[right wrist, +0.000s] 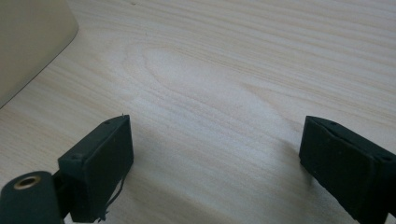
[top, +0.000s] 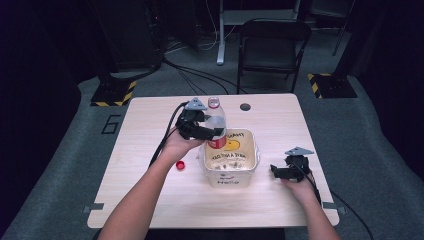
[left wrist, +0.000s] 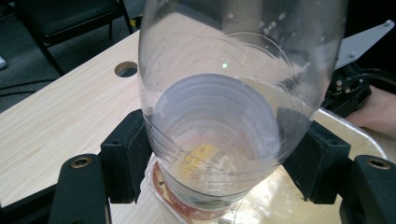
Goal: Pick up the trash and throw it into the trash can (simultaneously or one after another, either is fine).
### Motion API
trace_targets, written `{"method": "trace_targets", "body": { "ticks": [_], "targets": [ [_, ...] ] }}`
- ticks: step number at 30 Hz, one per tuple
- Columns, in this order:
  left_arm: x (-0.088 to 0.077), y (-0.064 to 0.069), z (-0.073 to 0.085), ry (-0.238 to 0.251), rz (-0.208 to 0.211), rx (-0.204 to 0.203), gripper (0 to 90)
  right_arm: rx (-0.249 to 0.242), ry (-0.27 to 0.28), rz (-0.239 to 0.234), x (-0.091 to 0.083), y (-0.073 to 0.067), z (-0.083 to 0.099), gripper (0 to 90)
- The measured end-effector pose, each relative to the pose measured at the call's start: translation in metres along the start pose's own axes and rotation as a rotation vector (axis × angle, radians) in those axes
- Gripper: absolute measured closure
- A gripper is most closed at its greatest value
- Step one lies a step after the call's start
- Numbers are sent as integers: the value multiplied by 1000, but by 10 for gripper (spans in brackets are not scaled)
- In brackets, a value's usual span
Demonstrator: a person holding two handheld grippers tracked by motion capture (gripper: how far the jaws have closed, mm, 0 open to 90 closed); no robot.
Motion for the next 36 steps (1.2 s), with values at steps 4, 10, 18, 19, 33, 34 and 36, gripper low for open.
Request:
{"method": "trace_targets", "body": {
  "ticks": [4,10,18,19,33,34,36],
  "targets": [
    [6,0,6,-2,-1,-1,297,0,0,0,0,0,0,91],
    [12,1,13,3,-2,6,294,0,0,-2,0,0,0,92],
    [18,0,24,9,-5,-8,288,-1,1,-2,0,0,0,92],
    [18,0,24,9,-5,-8,287,-1,1,-2,0,0,0,92],
    [24,2,32,-20,7,-9,277,2,-1,-2,0,0,0,92],
    [23,2,32,-18,11,-8,278,-1,0,-2,0,0,0,92],
    [23,3,32,-18,14,-7,281,1,-1,-3,0,0,0,93]
  ]
}}
Point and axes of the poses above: each handheld gripper's, and its own axes: x roughly forward along the jaws, z roughly out of its underside, y roughly to its right, the point moved 1 cm from there along x, roughly forward along the jaws, and after that the axes turned 4 degrees about x, right-handed, at the moved point
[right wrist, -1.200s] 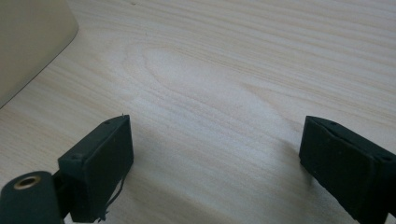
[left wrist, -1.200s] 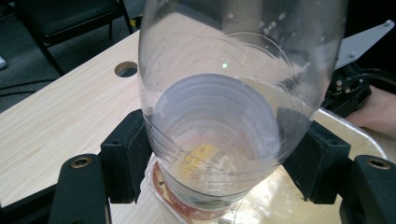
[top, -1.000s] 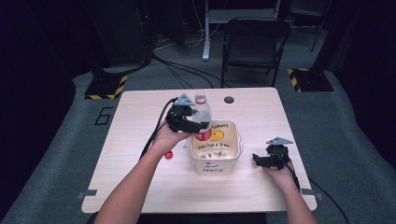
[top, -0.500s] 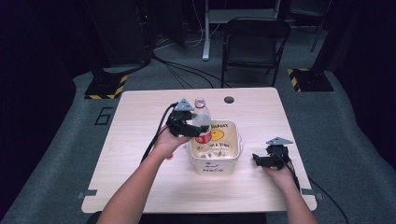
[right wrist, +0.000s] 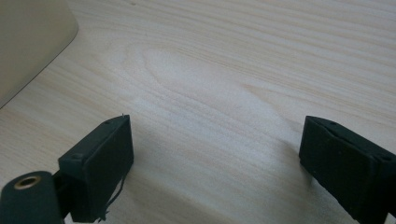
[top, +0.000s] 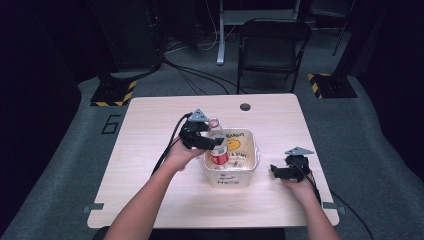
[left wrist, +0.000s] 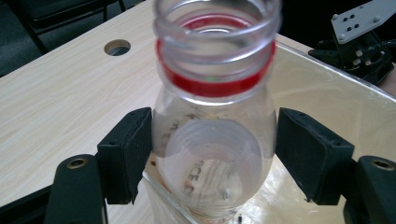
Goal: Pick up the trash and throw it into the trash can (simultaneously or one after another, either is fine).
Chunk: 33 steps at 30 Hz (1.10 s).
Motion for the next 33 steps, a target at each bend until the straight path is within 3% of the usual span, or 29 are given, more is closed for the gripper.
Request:
{"method": "trace_targets", "body": {
  "ticks": [15,33],
  "targets": [
    [-10,3,1,19,21,-13,244,-2,1,1,0,0,0,93],
    [-48,-4,22,50,-6,-35,243,-1,0,0,0,0,0,93]
  ]
}}
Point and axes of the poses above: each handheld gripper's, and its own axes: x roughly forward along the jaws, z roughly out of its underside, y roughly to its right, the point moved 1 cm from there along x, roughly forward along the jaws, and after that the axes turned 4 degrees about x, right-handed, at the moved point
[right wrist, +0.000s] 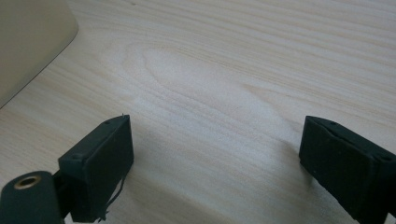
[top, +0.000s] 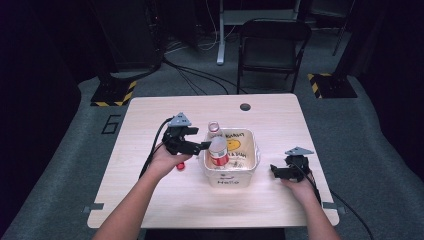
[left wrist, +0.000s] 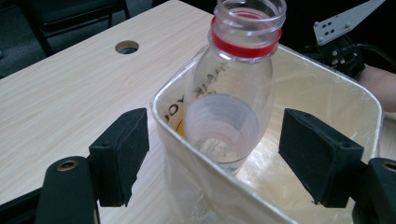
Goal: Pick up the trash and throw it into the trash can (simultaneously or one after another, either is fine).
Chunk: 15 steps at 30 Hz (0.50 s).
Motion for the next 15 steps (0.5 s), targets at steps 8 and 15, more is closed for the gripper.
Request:
{"method": "trace_targets", "body": {
  "ticks": [8,15],
  "targets": [
    [-13,-6,8,4,-18,-5,287,0,0,0,0,0,0,93],
    [-22,-12,16,9,-38,-16,301,0,0,0,0,0,0,93]
  ]
}}
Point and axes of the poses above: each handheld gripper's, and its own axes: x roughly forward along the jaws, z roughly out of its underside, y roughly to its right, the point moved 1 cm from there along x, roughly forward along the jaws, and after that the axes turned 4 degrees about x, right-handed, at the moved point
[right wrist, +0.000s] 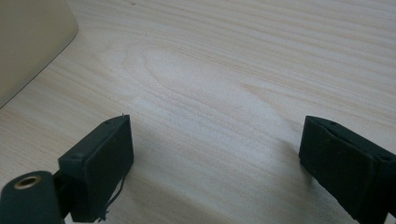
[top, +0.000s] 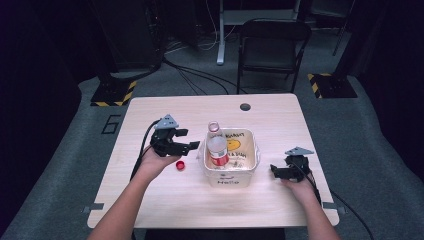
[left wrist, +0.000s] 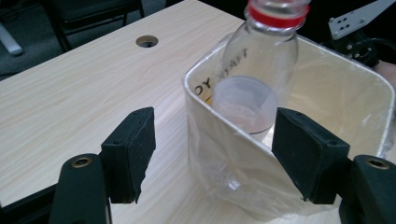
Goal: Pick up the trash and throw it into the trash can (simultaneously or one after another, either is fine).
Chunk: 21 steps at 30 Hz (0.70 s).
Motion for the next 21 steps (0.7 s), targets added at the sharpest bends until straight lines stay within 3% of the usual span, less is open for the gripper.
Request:
{"method": "trace_targets", "body": {
  "ticks": [10,14,21],
  "targets": [
    [-10,-14,16,14,-70,-25,299,0,1,2,0,0,0,94],
    [-13,-20,30,-24,-107,-16,306,0,1,2,0,0,0,95],
    [-14,-27,46,-50,-124,-39,330,0,1,2,0,0,0,95]
  ]
}}
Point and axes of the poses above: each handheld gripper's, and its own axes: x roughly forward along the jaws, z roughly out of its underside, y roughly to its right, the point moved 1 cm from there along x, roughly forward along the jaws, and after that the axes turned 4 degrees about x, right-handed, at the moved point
